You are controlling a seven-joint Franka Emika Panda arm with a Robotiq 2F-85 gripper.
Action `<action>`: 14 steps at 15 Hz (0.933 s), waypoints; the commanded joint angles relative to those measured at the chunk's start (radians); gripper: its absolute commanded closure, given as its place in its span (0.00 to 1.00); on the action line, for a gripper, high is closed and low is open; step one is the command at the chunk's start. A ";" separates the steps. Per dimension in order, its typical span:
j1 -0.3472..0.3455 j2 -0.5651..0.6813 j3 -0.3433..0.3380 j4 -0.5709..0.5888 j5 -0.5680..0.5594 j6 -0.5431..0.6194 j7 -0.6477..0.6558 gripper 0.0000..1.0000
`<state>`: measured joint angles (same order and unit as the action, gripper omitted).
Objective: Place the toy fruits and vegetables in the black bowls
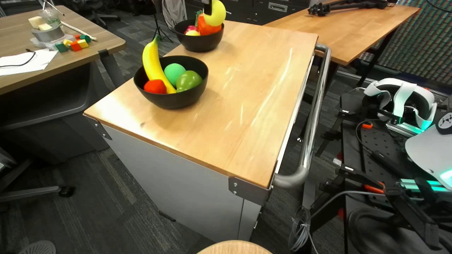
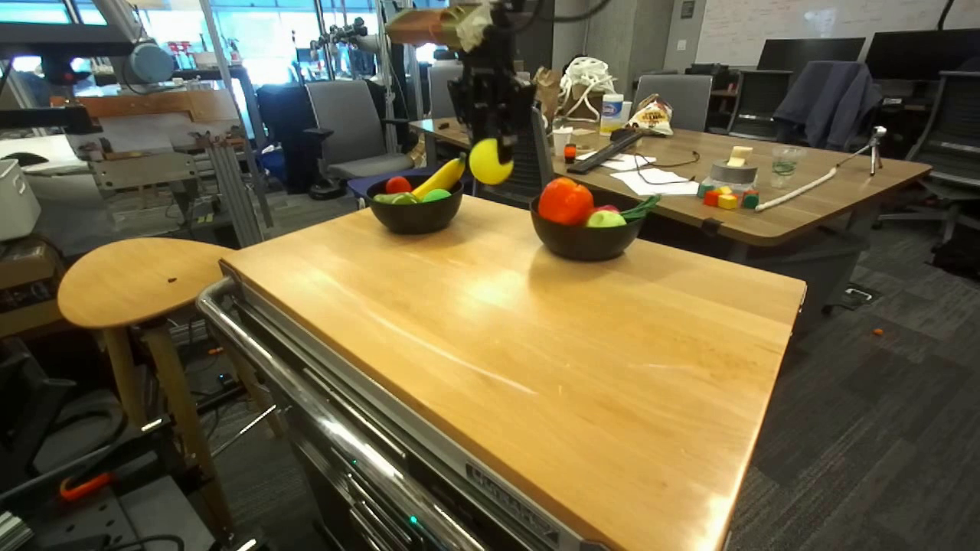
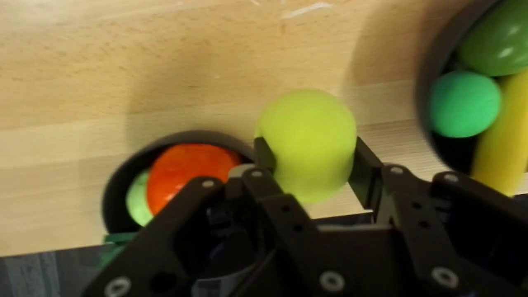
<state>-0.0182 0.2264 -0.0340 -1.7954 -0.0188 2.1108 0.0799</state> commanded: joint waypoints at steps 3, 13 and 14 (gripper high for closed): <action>0.102 -0.018 0.109 0.050 0.005 0.006 -0.061 0.78; 0.141 0.104 0.107 0.175 -0.047 -0.097 -0.031 0.27; 0.137 0.093 0.106 0.177 -0.046 -0.124 -0.043 0.21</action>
<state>0.1200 0.3301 0.0793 -1.6620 -0.0406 2.0689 0.0560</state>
